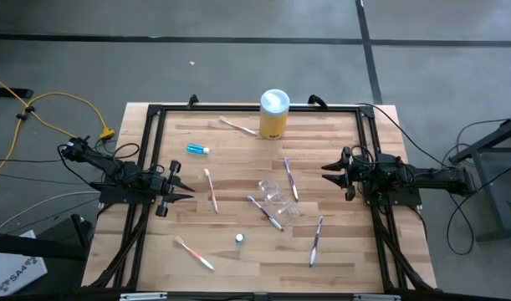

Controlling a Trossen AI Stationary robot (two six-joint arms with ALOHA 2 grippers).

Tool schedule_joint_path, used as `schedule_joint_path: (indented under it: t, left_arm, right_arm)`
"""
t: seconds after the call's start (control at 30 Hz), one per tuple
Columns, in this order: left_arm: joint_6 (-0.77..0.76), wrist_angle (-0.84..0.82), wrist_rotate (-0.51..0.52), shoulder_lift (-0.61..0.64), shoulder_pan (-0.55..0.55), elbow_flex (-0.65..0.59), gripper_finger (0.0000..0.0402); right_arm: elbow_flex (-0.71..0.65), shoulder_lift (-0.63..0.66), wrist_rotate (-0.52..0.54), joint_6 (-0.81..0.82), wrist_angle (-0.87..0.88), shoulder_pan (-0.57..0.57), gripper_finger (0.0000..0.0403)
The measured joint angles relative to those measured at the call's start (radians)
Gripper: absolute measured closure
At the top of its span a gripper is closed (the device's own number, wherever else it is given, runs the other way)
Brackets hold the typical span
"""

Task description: Pick & Place toothbrushing station

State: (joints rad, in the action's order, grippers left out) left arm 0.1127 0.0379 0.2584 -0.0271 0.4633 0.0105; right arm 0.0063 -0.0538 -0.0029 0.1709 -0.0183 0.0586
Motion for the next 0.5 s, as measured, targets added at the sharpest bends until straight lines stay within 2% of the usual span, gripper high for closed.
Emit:
schedule_joint_path:
  t: [0.37,0.5]
  left_arm:
    - [0.013,0.001,0.0,0.0,0.0,0.0,0.0331]
    - [0.196,0.023,0.006,0.0,-0.001,0.0,0.0331]
  right_arm:
    - [0.0,0.0,0.0,0.0,0.0,0.0,0.0271]
    - [0.0,0.0,0.0,0.0,0.0,0.0,0.0271]
